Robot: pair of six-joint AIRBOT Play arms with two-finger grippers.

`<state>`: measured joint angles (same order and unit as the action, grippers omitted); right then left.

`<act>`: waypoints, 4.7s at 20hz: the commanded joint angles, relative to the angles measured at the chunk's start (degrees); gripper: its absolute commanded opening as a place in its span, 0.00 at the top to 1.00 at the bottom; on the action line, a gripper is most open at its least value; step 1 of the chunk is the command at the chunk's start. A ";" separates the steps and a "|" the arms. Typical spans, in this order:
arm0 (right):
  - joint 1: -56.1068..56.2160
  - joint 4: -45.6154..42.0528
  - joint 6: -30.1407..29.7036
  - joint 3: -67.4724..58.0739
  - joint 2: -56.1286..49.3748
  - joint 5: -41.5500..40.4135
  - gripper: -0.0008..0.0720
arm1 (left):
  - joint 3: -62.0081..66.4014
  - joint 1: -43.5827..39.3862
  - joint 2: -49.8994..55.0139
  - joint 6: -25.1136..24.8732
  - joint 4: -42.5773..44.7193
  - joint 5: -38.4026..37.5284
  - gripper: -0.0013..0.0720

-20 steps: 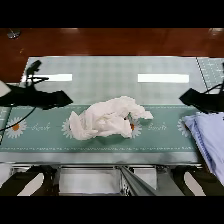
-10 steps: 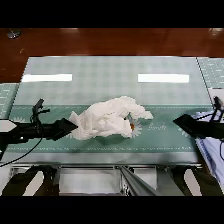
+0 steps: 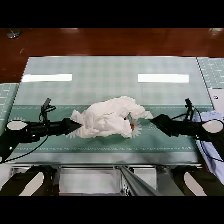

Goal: Fold the shirts.

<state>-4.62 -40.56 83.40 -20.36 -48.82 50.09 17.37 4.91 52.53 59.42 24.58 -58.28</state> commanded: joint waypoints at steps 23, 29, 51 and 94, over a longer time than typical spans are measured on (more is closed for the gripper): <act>1.18 -12.87 2.08 -93.66 -24.46 17.51 0.96 | 57.75 11.28 -0.09 -0.76 -9.14 2.01 0.94; 1.18 -21.24 -1.84 -98.18 -5.42 25.86 0.96 | 79.10 18.23 -4.26 4.52 -4.26 -7.58 0.94; 1.29 -23.96 5.33 -48.83 4.50 13.16 0.96 | 28.57 0.02 -11.39 14.80 26.34 -0.26 0.94; -8.76 -5.81 -0.66 -13.38 0.35 -0.22 0.13 | 4.11 20.87 11.04 4.33 4.09 1.79 0.03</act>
<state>-13.89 -47.70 82.39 -34.26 -48.93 51.44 21.80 27.51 62.22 64.14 29.23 -58.19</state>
